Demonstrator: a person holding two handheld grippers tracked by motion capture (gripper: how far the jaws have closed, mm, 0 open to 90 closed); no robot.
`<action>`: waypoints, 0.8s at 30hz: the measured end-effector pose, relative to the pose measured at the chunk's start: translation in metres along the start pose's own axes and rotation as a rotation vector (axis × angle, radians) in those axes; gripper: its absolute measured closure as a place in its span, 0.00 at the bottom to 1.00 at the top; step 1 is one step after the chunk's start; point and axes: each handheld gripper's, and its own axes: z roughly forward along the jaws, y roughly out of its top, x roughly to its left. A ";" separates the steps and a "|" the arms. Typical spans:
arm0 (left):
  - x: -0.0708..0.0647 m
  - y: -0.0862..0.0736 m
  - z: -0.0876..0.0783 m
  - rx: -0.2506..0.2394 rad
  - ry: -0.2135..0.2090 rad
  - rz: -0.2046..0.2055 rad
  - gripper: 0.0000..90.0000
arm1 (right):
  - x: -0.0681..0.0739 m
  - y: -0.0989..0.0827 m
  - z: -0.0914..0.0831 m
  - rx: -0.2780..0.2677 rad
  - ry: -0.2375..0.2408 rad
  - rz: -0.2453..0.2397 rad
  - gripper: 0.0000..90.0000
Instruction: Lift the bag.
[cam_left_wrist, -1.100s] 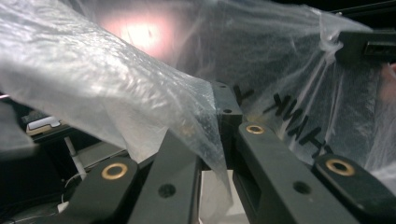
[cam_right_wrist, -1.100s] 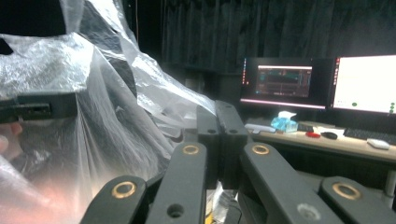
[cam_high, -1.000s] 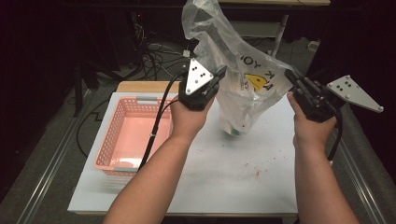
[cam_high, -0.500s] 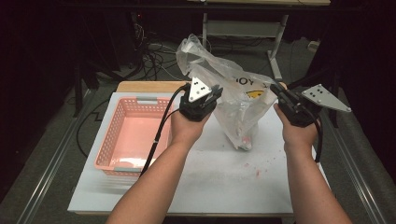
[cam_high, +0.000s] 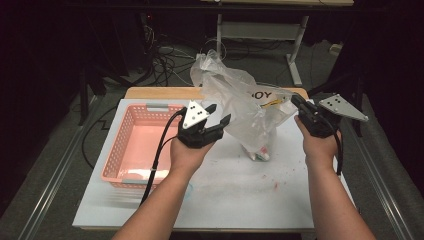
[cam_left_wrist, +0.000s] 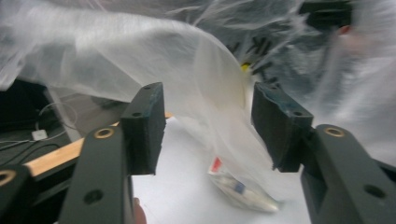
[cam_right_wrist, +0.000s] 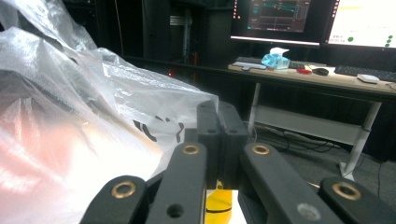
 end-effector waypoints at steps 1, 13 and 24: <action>-0.003 -0.002 -0.005 -0.002 -0.006 0.009 0.44 | -0.001 0.000 0.001 -0.001 -0.002 -0.005 1.00; -0.026 -0.047 -0.037 0.029 -0.091 -0.007 0.16 | 0.004 0.000 0.001 0.005 0.027 -0.011 1.00; -0.036 -0.083 -0.010 0.145 -0.163 -0.066 0.00 | 0.012 -0.003 0.001 0.013 0.067 -0.025 1.00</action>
